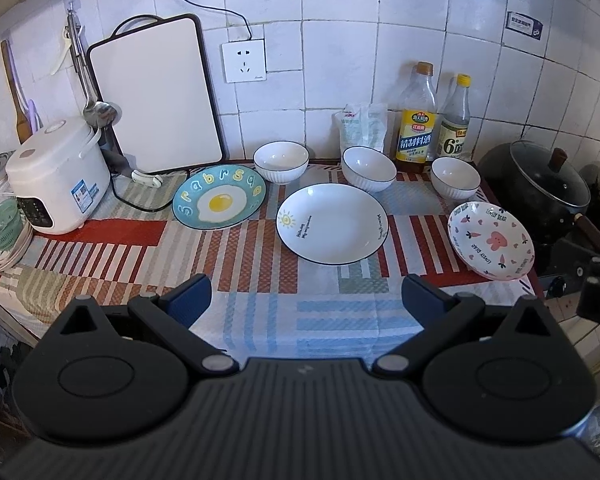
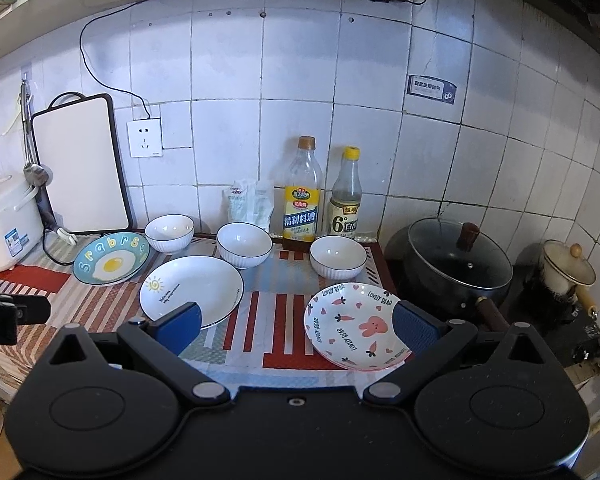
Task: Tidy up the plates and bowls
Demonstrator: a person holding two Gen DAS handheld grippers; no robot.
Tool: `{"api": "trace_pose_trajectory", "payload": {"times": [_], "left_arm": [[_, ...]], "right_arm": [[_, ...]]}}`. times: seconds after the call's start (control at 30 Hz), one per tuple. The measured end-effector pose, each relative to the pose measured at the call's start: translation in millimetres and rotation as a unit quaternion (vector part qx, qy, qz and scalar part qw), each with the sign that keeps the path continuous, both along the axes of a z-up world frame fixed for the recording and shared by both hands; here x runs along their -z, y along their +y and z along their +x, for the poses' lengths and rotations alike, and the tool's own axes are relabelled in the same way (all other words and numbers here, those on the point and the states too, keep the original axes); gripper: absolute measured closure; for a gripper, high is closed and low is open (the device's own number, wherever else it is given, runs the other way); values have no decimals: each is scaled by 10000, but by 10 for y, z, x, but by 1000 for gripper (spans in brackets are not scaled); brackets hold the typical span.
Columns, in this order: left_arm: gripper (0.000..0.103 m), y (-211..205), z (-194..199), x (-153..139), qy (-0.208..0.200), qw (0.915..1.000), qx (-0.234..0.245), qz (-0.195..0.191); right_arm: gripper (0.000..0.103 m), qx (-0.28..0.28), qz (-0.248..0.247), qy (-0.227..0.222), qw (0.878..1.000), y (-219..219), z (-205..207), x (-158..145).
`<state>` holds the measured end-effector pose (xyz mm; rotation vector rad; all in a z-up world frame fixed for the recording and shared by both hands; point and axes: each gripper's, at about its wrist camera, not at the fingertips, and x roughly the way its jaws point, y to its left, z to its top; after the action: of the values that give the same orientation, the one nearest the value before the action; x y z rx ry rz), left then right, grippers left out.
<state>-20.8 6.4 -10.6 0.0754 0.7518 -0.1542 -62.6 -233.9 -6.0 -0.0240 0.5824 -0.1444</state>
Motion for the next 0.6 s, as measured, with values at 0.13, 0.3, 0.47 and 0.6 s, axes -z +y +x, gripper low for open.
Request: {"api": "trace_pose_trajectory", "payload": {"times": [0.13,0.3,0.47,0.6], "left_arm": [[0,31,20,14,36,10000,-17,-8],[1,62,94,2,78,10000,-38,-29],[1,80,179,-19,117,9999,-19,-31],[1,123,325,-77,68,10000,57,16]], "right_arm": [[0,-7,-4,5,10000,16,21,13],[0,-31,16,12,10000,32,65,17],[0,-74,40,11,10000,64,147,12],[0,-160,36,-124,9998,83,243,-33]]}}
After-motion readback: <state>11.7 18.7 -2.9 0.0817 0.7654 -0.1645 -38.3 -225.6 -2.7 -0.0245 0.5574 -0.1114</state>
